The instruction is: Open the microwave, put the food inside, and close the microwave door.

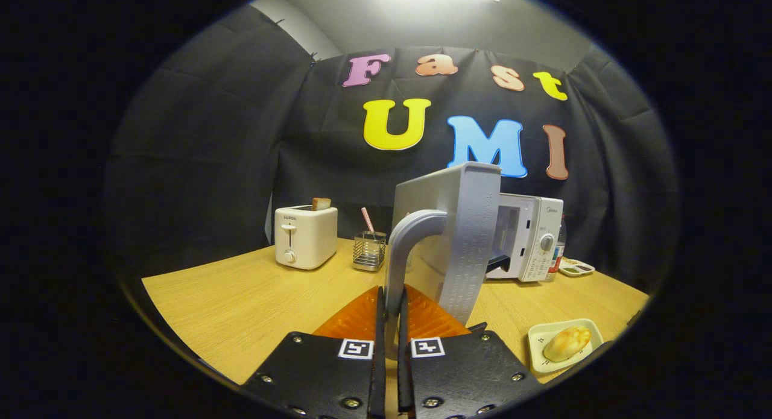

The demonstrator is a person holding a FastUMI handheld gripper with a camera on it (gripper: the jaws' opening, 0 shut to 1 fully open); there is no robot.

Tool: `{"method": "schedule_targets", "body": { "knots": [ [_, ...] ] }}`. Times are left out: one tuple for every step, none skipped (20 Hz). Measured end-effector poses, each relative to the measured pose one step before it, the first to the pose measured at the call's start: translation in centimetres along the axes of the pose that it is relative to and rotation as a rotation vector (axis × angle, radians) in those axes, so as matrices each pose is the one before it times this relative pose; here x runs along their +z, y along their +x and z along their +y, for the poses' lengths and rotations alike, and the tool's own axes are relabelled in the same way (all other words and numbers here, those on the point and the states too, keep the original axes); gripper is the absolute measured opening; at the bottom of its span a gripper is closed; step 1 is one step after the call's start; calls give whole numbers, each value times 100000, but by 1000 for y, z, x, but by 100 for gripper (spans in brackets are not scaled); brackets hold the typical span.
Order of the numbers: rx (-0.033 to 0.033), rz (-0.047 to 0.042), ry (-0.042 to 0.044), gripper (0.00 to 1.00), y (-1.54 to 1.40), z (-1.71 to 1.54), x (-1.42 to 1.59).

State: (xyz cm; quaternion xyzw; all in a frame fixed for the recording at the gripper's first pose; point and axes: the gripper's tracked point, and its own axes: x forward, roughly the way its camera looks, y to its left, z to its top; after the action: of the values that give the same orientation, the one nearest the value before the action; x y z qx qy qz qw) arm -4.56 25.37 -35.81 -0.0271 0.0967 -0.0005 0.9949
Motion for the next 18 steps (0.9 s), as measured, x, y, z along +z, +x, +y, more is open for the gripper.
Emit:
{"method": "schedule_targets", "body": {
  "knots": [
    [-2991,-1420,-1823,8,115,809,121],
    [-2285,-1150,-1141,9,28,693,-9],
    [-1014,352,-523,8,78,487,12],
    [-361,1256,147,8,156,313,-279],
    [-312,2117,879,8,-79,-99,-109],
    [625,1555,1761,9,-148,18,1],
    [2192,1571,1792,10,-378,216,-101],
    [2667,896,669,11,-129,520,217],
    [2085,-118,-497,13,-157,382,188],
    [2920,-480,-1444,15,-594,185,244],
    [4760,-1028,-800,17,-471,464,215],
    [6078,-1666,-50,26,-831,981,11],
    [4944,-2999,-395,35,-868,632,482],
    [3014,-1446,-2002,51,-920,282,259],
    [1312,590,-2528,54,-775,-449,-108],
    [2157,1064,-2405,65,-332,-410,-459],
    [3331,1125,-1370,72,-346,-91,-349],
    [2691,1087,-266,87,-210,-165,-497]
  ]
}}
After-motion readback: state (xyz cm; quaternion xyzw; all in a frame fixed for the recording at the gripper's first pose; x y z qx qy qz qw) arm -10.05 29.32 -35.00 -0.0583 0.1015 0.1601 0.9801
